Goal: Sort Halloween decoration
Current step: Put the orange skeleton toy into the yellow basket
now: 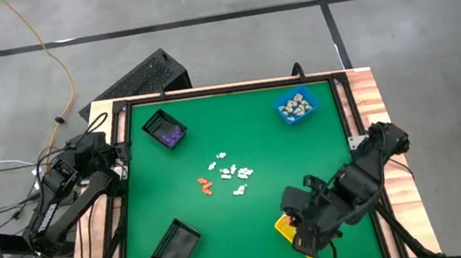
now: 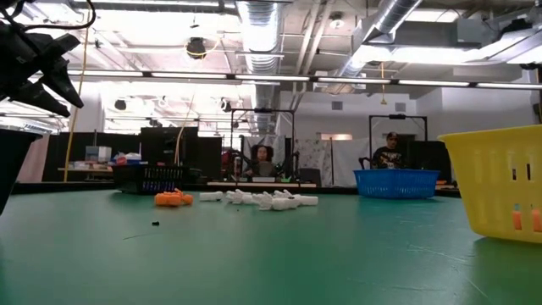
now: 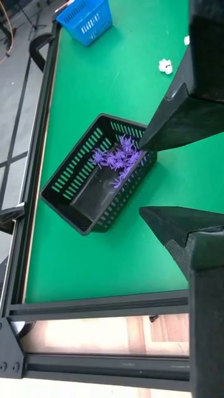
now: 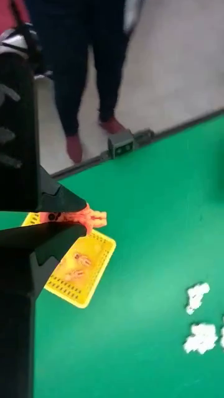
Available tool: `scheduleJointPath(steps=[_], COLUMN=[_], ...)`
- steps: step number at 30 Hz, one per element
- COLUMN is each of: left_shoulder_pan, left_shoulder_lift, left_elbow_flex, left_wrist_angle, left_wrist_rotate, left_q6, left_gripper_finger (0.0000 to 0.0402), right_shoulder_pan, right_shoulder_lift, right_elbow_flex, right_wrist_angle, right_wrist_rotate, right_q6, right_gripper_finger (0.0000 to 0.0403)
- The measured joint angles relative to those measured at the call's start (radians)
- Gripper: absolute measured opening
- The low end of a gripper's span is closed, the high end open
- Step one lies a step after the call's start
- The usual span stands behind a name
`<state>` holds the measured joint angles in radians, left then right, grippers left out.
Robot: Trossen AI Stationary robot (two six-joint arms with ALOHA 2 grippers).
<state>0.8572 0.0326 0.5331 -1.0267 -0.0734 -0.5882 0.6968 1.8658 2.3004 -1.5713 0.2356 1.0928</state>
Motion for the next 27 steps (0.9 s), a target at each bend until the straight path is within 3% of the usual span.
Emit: scheduleJointPath(steps=[5, 14, 27], left_shoulder_pan=[0.0, 0.0, 0.0], left_shoulder_lift=[0.0, 0.0, 0.0], left_elbow_flex=[0.0, 0.0, 0.0], left_wrist_angle=[0.0, 0.0, 0.0], left_wrist_rotate=[-0.017, -0.021, -0.053], left_q6=[-0.013, -0.016, -0.041], left_gripper_finger=[0.0143, 0.0143, 0.0143], right_shoulder_pan=[0.068, 0.19, 0.192], right_shoulder_lift=[-0.05, -0.169, -0.182], right_elbow_flex=[-0.156, -0.473, -0.837], right_wrist_angle=[-0.001, 0.031, 0.447], right_wrist_rotate=[0.008, 0.127, 0.163], right_q6=[0.187, 0.484, 0.48], right_gripper_finger=[0.0034, 0.0034, 0.0033])
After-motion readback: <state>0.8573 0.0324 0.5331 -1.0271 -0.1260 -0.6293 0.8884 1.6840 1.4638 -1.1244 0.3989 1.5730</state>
